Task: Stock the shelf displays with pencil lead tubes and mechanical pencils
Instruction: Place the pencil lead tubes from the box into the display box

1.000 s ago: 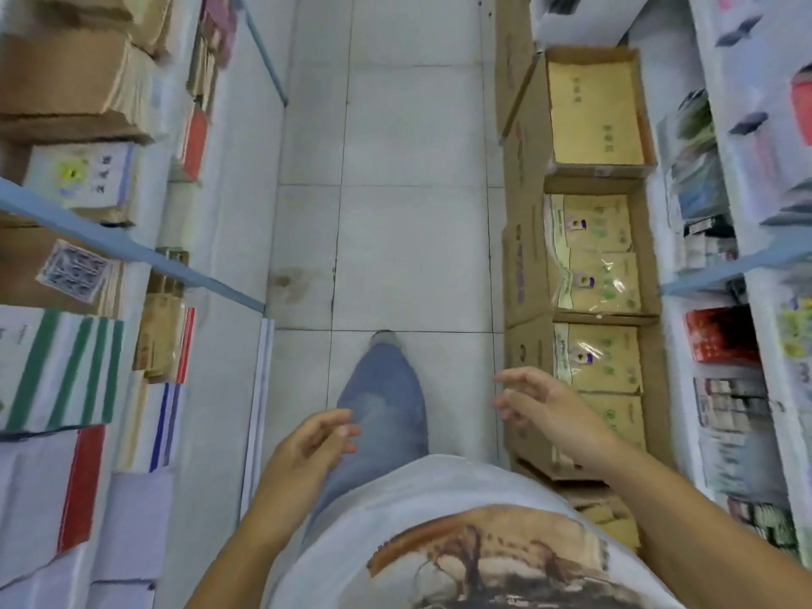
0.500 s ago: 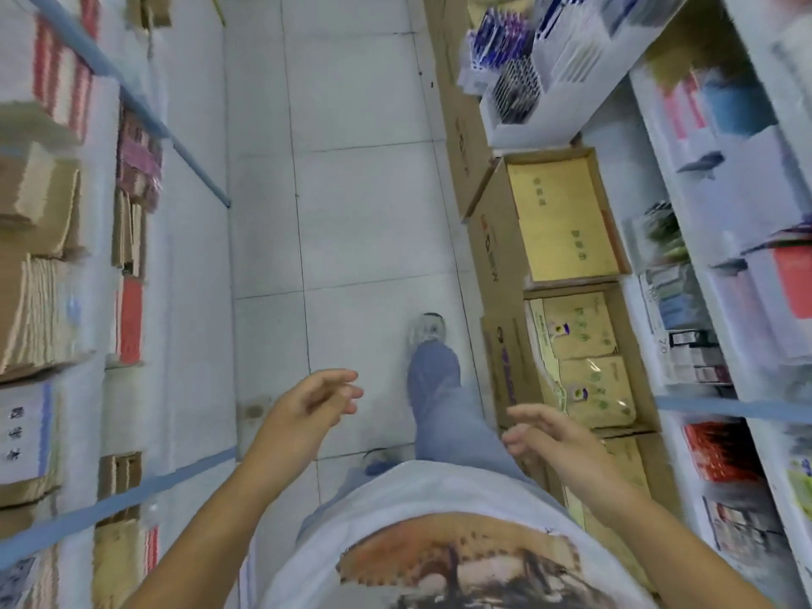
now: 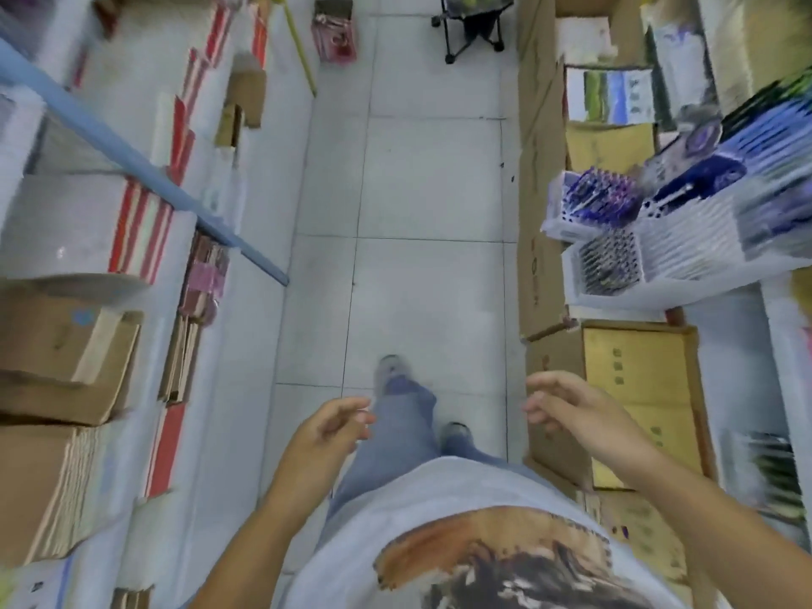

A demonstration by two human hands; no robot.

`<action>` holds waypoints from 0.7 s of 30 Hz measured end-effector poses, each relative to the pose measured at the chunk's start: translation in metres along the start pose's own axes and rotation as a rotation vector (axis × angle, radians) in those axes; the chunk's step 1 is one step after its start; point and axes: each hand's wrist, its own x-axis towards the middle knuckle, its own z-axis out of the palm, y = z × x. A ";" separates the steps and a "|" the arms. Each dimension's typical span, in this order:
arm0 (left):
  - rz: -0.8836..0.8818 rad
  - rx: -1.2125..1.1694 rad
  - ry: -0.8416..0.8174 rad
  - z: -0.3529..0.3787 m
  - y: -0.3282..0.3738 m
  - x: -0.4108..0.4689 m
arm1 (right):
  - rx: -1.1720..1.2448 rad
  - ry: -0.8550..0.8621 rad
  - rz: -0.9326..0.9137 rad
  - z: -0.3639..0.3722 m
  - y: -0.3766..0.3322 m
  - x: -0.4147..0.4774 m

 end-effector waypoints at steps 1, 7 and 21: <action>-0.009 -0.006 0.020 -0.005 0.011 0.019 | -0.016 -0.009 -0.009 -0.004 -0.020 0.022; -0.021 -0.060 0.065 -0.030 0.091 0.161 | 0.008 0.000 0.017 -0.019 -0.131 0.150; 0.114 0.060 -0.083 -0.048 0.406 0.472 | 0.190 0.147 0.108 -0.126 -0.343 0.389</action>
